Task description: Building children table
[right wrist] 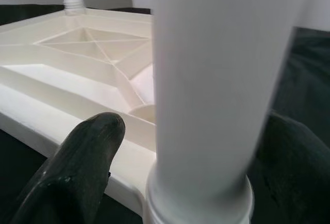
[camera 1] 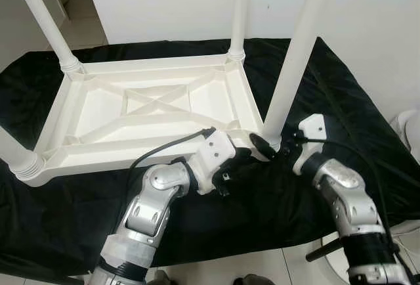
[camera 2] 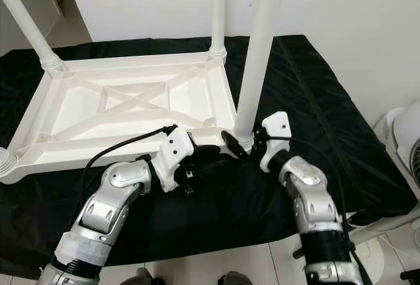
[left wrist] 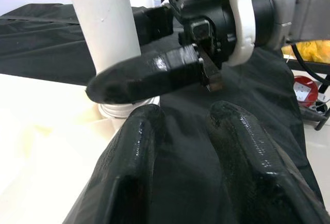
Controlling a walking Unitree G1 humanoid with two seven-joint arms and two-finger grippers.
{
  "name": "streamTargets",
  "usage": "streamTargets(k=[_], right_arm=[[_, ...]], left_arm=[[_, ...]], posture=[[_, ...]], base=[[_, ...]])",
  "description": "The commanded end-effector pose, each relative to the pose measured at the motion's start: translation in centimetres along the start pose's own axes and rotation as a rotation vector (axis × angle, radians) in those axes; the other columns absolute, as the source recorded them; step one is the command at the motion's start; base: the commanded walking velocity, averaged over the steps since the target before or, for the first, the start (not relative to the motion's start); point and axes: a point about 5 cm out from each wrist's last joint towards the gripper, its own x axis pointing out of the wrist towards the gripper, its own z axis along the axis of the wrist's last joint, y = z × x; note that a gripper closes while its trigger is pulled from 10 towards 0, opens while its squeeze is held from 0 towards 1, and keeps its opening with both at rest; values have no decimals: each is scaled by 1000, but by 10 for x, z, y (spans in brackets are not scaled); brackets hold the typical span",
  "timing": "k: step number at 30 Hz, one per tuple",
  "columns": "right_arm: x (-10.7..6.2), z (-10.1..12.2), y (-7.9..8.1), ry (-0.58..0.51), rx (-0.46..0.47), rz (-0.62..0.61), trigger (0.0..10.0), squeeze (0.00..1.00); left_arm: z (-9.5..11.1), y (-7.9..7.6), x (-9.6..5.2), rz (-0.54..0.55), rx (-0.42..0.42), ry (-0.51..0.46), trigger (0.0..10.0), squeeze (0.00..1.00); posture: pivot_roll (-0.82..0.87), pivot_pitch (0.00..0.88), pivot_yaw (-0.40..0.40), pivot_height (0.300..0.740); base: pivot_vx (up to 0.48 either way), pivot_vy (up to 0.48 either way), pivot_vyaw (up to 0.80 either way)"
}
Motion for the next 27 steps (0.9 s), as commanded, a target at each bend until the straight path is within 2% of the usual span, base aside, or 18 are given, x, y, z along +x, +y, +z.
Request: streamTargets(k=[1, 2, 3, 4, 5, 6, 7, 11, 19, 20, 27], right_arm=[[4, -4, 1, 23, -25, 47, 10000, 0], [6, -4, -1, 25, -36, 65, 10000, 0], [8, -4, -3, 31, -46, 86, 5529, 0], [9, -6, -4, 40, -55, 110, 4784, 0], [10, -7, -5, 44, -51, 132, 3020, 0], [10, -7, -5, 44, -51, 132, 3020, 0], [11, -9, -5, 53, -55, 153, 0, 0], [12, -14, -3, 73, -59, 193, 0, 0], [12, -17, -1, 60, -38, 186, 0, 0], [12, -16, -1, 52, -20, 172, 10000, 0], [14, -12, 0, 14, 8, 86, 10000, 0]], left_arm=[[-1, 7, -1, 130, 9, 15, 10000, 0], [-1, 7, -2, 133, 8, 14, 10000, 0], [-1, 7, -2, 137, 8, 13, 10000, 0], [-1, 7, -1, 138, 8, 13, 10000, 0], [0, 7, -1, 139, 8, 12, 10000, 0], [0, 7, -1, 139, 8, 12, 10000, 0], [1, 7, -1, 140, 8, 9, 10000, 0], [3, 8, -1, 148, 11, 3, 10000, 0], [2, 9, -1, 149, 11, 2, 10000, 0], [3, 9, -1, 148, 10, 2, 10000, 0], [2, 8, 0, 146, 8, 2, 10000, 0]], posture=[[-138, 44, 42, 740], [-138, 44, 42, 740], [-138, 44, 42, 740], [-135, 47, 38, 740], [-135, 47, 38, 740], [-135, 47, 38, 740], [-130, 46, 35, 740], [-126, 45, 31, 740], [-129, 45, 33, 740], [-131, 46, 34, 740], [-135, 49, 32, 740]], base=[[0, 0, 0], [0, 0, 0], [0, 0, 0], [0, 0, 0], [0, 0, 0], [0, 0, 0], [0, 0, 0], [0, 0, 0], [0, 0, 0], [0, 0, 0], [0, 0, 0]])
